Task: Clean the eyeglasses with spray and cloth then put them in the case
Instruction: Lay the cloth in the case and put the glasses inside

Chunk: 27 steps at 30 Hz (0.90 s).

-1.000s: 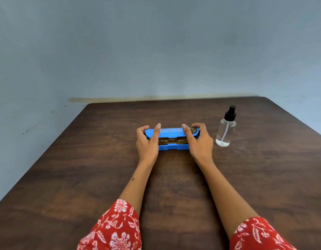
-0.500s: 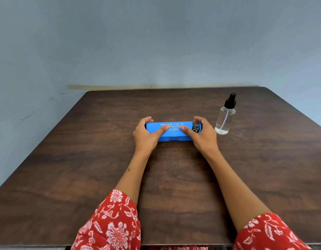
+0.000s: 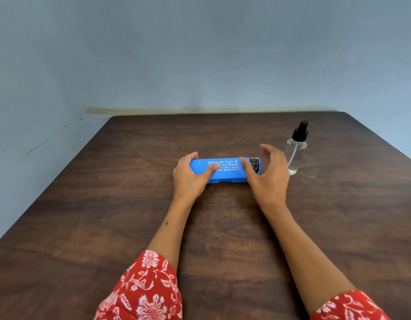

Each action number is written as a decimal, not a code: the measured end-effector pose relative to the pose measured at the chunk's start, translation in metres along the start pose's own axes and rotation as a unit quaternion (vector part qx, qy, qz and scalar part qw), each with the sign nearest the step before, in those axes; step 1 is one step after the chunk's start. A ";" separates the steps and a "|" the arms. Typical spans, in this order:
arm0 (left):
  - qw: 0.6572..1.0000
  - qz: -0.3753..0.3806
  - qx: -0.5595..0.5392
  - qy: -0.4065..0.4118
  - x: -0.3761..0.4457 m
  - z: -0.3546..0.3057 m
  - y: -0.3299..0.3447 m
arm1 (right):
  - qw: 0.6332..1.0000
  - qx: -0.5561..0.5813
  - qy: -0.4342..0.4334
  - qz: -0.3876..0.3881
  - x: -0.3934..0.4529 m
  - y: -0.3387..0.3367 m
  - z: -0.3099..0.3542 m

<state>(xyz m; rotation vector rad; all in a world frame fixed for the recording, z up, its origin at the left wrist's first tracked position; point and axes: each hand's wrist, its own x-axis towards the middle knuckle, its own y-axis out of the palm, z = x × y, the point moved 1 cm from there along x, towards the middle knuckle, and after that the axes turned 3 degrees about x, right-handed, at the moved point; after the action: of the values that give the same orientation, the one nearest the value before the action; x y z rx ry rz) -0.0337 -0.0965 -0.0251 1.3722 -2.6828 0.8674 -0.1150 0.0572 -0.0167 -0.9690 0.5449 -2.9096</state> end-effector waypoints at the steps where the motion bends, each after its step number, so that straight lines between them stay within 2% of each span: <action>1: 1.000 0.002 0.008 0.005 -0.001 0.000 0.000 | 0.997 -0.013 -0.034 -0.068 -0.002 -0.004 0.003; 3: 1.000 0.000 0.018 0.012 -0.002 -0.001 0.000 | 0.981 -0.039 -0.057 -0.183 -0.001 -0.011 0.005; 5: 1.000 -0.008 0.018 0.013 -0.002 -0.001 -0.001 | 0.969 -0.043 -0.010 -0.244 0.006 -0.015 -0.002; 6: 1.000 -0.012 0.015 0.011 -0.002 -0.001 -0.001 | 0.967 -0.038 0.033 -0.249 0.010 -0.017 -0.006; 9: 1.000 -0.018 0.009 0.008 -0.001 -0.002 -0.001 | 0.968 -0.007 0.164 -0.190 0.019 -0.022 -0.019; 12: 1.000 -0.019 0.006 0.007 -0.001 -0.003 -0.001 | 0.965 0.010 0.230 -0.129 0.022 -0.020 -0.029; 14: 1.000 -0.018 0.002 0.006 -0.001 -0.003 0.000 | 0.964 -0.003 0.239 -0.115 0.022 -0.019 -0.032; 20: 1.000 -0.014 -0.015 -0.010 -0.003 -0.004 -0.001 | 0.964 0.017 0.227 -0.139 0.015 -0.023 -0.023; 27: 1.000 -0.010 -0.015 -0.014 -0.003 -0.004 -0.003 | 0.978 -0.012 0.193 -0.080 0.010 -0.024 -0.010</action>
<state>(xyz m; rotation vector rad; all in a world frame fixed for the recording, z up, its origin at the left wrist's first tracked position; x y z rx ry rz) -0.0309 -0.0935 -0.0210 1.4142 -2.6852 0.8104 -0.1269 0.0815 -0.0107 -0.4621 0.5365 -3.2637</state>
